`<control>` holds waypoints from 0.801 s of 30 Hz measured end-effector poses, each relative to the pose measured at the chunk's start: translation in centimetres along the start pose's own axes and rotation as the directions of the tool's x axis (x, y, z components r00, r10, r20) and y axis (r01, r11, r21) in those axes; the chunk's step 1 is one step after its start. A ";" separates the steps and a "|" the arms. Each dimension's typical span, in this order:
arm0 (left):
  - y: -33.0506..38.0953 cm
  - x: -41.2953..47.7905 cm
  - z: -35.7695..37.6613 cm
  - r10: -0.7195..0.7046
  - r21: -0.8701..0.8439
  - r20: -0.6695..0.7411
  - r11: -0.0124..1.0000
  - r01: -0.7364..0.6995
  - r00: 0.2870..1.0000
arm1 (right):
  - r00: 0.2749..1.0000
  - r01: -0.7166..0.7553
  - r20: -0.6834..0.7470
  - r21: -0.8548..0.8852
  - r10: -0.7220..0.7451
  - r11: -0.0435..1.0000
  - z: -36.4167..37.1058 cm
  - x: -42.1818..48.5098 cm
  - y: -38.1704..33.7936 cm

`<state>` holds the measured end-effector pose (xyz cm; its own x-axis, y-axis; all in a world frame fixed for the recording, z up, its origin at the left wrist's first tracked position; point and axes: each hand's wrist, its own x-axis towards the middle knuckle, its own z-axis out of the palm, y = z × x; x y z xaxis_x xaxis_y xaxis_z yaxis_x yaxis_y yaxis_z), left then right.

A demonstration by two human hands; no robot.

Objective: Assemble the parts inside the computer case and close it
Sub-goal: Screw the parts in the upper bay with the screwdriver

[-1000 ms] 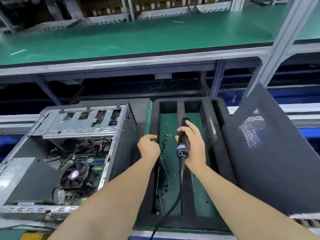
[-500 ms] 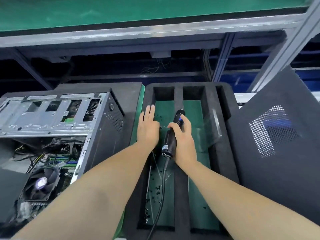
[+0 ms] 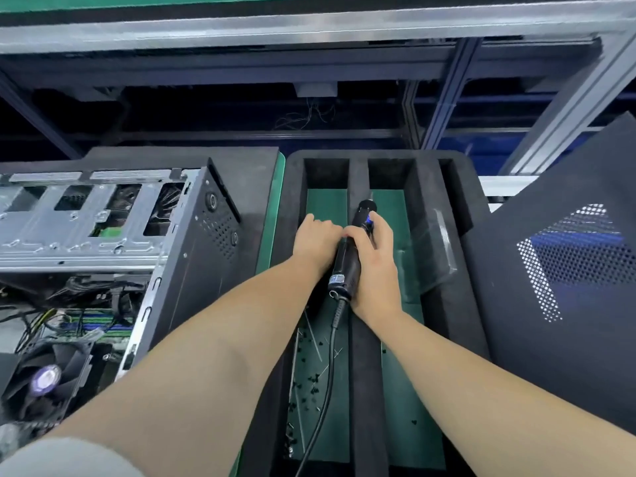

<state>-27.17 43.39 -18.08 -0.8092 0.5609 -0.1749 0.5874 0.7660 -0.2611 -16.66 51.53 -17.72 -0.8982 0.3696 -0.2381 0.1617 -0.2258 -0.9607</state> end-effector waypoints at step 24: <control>-7.5 -8.9 -13.6 -0.322 -0.670 0.324 -0.742 -0.025 0.889 | 0.808 0.567 -0.135 -0.082 -0.573 0.819 6.4 -6.6 -15.9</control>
<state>-24.17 36.91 -1.67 -0.9130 0.1501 -0.3794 -0.4077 -0.3722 0.8338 -15.90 46.95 0.07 -0.7634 0.5499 0.3390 -0.3434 0.0990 -0.9339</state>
